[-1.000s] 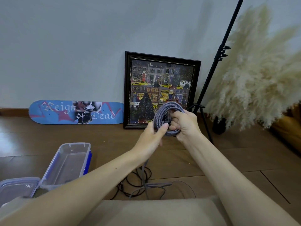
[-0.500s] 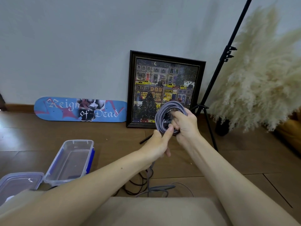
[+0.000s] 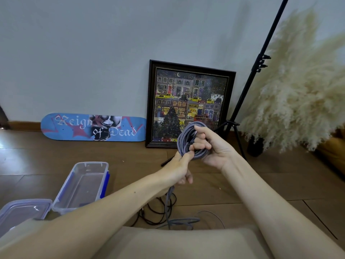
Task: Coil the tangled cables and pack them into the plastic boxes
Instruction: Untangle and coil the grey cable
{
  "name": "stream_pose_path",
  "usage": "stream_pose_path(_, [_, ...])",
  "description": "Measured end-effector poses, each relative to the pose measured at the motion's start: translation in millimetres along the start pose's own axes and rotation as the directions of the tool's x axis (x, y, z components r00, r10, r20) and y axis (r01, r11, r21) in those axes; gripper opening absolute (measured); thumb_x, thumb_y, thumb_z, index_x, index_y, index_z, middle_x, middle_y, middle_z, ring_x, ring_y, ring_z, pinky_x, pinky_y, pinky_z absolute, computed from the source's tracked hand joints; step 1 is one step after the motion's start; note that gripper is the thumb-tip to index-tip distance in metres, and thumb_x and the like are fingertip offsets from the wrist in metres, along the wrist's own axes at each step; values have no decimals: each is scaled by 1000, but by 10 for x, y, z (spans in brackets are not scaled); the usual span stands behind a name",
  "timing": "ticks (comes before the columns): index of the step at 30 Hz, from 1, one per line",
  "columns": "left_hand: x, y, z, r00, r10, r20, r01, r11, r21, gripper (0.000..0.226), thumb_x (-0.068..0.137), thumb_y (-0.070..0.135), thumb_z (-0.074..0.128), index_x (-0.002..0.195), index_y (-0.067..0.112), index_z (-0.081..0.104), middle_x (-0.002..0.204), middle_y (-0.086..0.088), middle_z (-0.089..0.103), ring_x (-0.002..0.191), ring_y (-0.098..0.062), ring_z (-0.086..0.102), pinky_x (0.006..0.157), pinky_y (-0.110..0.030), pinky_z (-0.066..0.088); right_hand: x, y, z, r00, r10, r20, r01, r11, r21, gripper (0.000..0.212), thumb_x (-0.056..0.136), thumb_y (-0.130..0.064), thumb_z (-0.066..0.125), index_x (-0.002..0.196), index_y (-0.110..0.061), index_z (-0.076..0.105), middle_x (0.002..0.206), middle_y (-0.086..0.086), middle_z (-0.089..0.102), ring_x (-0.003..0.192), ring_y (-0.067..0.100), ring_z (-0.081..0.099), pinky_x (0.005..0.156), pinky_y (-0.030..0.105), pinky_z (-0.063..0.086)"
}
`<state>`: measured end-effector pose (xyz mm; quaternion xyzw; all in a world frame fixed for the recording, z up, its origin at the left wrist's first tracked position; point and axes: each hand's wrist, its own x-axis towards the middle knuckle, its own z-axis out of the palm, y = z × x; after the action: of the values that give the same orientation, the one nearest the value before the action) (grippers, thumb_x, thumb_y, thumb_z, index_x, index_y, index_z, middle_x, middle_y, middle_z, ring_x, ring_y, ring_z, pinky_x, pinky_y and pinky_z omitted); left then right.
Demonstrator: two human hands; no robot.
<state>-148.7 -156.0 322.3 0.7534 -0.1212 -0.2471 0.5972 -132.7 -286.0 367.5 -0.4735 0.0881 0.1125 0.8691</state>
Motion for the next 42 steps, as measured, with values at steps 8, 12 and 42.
stream_pose_path(8, [-8, -13, 136, 990, 98, -103, -105, 992, -63, 44, 102, 39, 19, 140, 19, 32, 54, -4, 48, 33, -4, 32, 39, -15, 26, 31, -77, -19, 995, -40, -88, 73, 909, 409, 50, 94, -11, 48, 45, -18, 39, 29, -8, 26, 23, 6, 23, 37, 13, 35])
stream_pose_path(12, [15, -61, 220, 993, 94, -74, -83, 987, 135, 35, 103, 24, 24, 131, 13, 42, 54, 1, 51, 37, -2, 40, 44, -16, 31, 60, -89, -17, 979, -85, -185, 165, 864, 475, 44, 96, -24, 56, 56, -18, 39, 33, -7, 30, 25, 6, 28, 35, 16, 38])
stream_pose_path(42, [71, 204, -459, 956, 279, -86, -168, 765, 622, 25, 80, 18, 74, 62, 9, 59, 47, 9, 52, 37, -3, 48, 43, -14, 40, 141, 234, 86, 982, -162, 101, 69, -195, -978, 39, 102, -25, 39, 65, -13, 37, 54, 2, 44, 49, 20, 39, 54, 32, 35])
